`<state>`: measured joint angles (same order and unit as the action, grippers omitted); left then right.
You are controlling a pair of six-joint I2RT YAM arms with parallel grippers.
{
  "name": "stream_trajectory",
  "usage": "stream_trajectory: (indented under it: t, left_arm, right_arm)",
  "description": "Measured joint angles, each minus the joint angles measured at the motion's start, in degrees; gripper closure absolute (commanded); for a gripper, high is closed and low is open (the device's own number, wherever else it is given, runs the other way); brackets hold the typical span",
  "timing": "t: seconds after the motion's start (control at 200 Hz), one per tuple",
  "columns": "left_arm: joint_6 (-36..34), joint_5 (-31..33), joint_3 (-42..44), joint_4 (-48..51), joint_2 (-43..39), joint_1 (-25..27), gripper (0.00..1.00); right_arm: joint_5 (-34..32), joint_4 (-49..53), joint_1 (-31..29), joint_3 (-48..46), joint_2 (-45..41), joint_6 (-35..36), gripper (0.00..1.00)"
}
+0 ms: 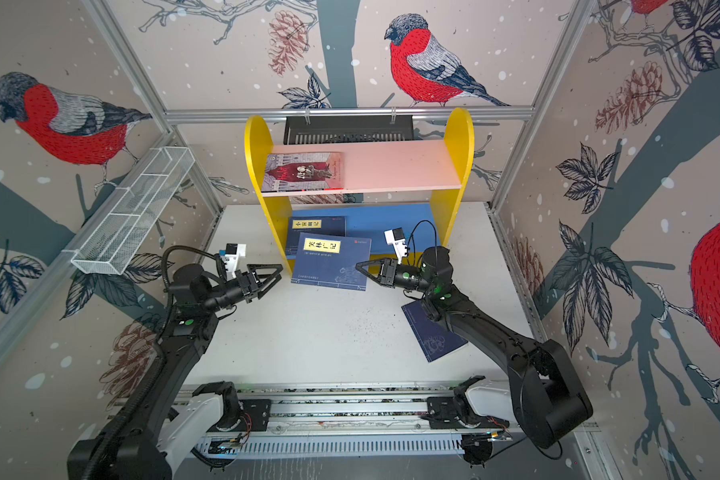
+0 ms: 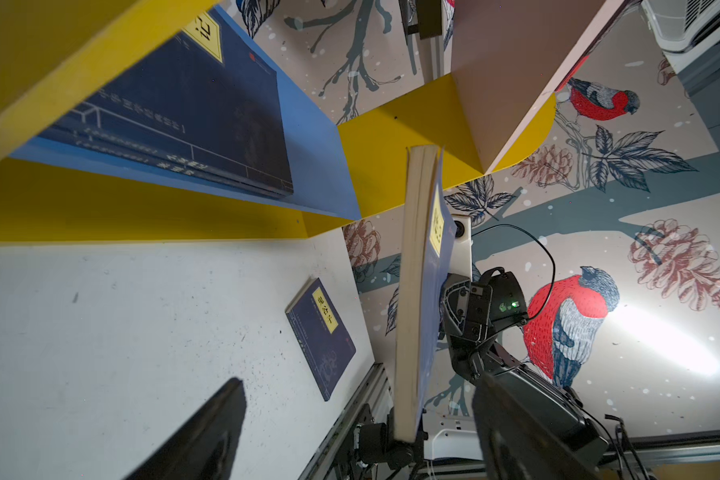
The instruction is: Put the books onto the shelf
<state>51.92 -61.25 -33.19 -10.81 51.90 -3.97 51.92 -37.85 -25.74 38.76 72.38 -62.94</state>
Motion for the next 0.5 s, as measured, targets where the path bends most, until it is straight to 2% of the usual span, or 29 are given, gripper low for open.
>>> stream_trajectory:
  t: [0.345,0.5]
  left_arm:
    - [-17.22,5.95,-8.37,16.55,-0.11,-0.04,0.16]
    - [-22.73,6.29,-10.75,21.38,-0.37,-0.04,0.16]
  right_arm:
    - [4.00,1.79,6.38,1.97,1.22,0.42,0.99]
    - [6.12,2.34,8.22,4.15,3.15,1.86,0.99]
